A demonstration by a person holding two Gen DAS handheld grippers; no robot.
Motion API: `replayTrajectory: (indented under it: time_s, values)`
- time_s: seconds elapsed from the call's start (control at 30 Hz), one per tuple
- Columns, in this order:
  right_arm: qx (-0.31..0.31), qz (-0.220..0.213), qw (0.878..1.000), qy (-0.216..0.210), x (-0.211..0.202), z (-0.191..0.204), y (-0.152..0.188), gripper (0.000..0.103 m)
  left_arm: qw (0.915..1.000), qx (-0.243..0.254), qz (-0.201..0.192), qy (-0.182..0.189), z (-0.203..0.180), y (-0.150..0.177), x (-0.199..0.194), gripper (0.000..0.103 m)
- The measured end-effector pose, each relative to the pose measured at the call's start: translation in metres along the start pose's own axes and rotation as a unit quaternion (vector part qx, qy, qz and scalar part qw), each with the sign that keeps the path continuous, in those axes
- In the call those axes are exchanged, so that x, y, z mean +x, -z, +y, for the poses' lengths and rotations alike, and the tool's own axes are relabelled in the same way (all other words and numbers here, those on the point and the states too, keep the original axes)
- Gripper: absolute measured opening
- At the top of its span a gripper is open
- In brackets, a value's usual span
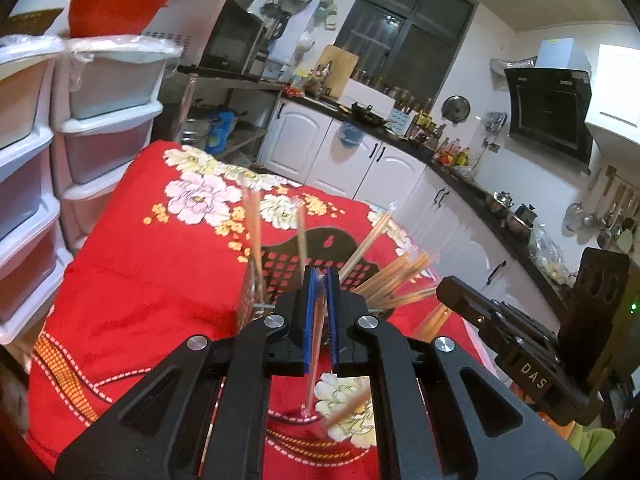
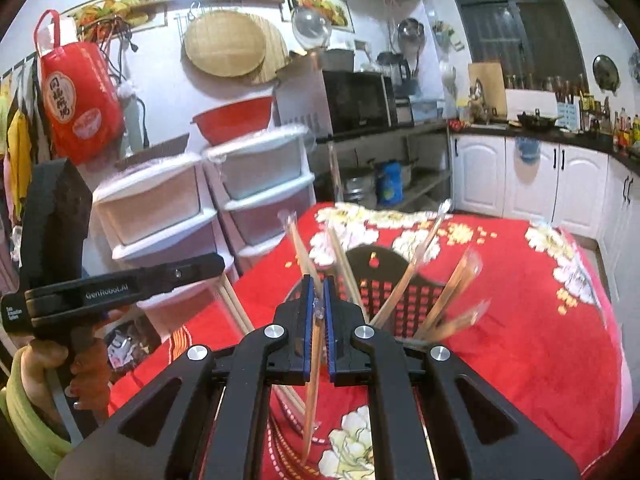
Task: Organize utensils
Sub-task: 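Lift the held chopsticks with both tools and carry them above the grey caddy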
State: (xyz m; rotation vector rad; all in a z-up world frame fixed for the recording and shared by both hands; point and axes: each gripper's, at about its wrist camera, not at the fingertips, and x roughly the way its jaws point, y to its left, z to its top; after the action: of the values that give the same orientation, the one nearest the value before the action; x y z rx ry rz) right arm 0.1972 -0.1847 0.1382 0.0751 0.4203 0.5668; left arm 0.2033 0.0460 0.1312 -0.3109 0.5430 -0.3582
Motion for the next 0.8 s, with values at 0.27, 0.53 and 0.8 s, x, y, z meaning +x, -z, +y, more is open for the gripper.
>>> replayTrajectory:
  time_s: [0.27, 0.53, 0.8]
  values:
    - [-0.004, -0.038, 0.999, 0.010, -0.013, -0.005, -0.024, 0.005, 0.9994, 0.018, -0.028, 0.010, -0.020, -0.023, -0.010, 0.001]
    - [-0.001, -0.072, 0.997, 0.014, -0.023, -0.012, -0.049, 0.005, 0.9978, 0.034, -0.055, 0.011, -0.034, -0.044, -0.021, 0.001]
    - [-0.004, -0.093, 0.996, 0.012, -0.023, -0.010, -0.071, 0.005, 0.9948, 0.062, -0.081, 0.007, -0.052, -0.068, -0.027, 0.001]
